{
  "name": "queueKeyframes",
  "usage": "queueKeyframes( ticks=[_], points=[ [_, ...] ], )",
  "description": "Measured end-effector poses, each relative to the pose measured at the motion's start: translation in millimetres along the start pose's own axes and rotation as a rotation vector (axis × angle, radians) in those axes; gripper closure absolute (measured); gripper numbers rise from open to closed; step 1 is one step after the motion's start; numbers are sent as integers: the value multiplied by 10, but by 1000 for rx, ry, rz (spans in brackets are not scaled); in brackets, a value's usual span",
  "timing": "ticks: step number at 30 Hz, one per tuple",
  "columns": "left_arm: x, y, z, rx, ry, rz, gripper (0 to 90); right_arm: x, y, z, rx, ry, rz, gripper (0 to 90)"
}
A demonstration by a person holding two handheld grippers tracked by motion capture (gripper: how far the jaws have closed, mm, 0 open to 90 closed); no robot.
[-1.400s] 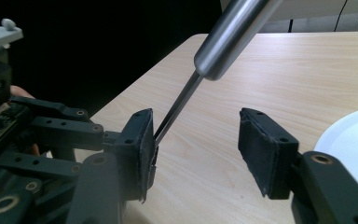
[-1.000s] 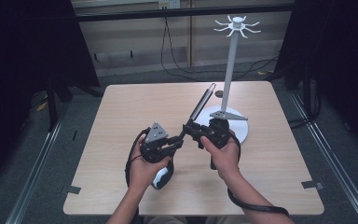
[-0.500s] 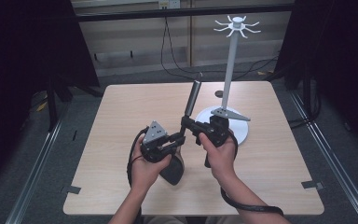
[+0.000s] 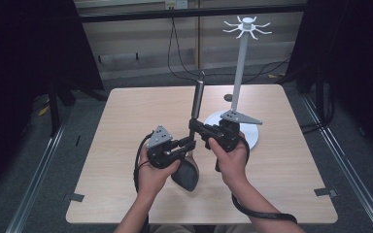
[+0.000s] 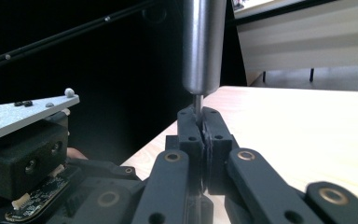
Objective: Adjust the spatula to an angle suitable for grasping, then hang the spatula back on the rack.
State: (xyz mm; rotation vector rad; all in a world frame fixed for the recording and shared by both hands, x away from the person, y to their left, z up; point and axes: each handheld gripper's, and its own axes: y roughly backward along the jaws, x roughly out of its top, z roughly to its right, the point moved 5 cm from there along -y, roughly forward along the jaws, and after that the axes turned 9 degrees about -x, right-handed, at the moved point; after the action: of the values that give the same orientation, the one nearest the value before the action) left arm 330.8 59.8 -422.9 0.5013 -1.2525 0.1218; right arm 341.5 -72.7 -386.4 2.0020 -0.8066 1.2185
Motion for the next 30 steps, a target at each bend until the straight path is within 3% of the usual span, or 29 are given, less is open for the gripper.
queueKeyframes(
  ticks=[3, 4, 6, 13, 17, 22, 27, 30],
  points=[
    [2, -6, -7, -2, -3, 6, 683, 1, -4, -1, 1, 11, 2, 886],
    [3, 3, -26, 10, -17, 15, 636, 7, -2, -9, 2, 37, -11, 886],
    [4, 14, -35, 7, -7, 20, 609, 11, -1, -13, 3, 39, -13, 886],
    [-50, 41, -117, 40, -4, 19, 371, 44, 16, 45, -4, 62, -23, 886],
    [-143, 41, -206, 59, 3, -7, 277, 84, 45, 107, -13, 75, -20, 886],
    [-305, 56, -348, 127, 0, -65, 151, 106, 62, 138, -15, 78, -25, 886],
    [-447, 69, -459, 145, 17, -111, 84, 135, 74, 176, -22, 86, -27, 886],
    [-485, 83, -489, 153, 33, -110, 69, 155, 80, 190, -22, 84, -22, 886]
  ],
)
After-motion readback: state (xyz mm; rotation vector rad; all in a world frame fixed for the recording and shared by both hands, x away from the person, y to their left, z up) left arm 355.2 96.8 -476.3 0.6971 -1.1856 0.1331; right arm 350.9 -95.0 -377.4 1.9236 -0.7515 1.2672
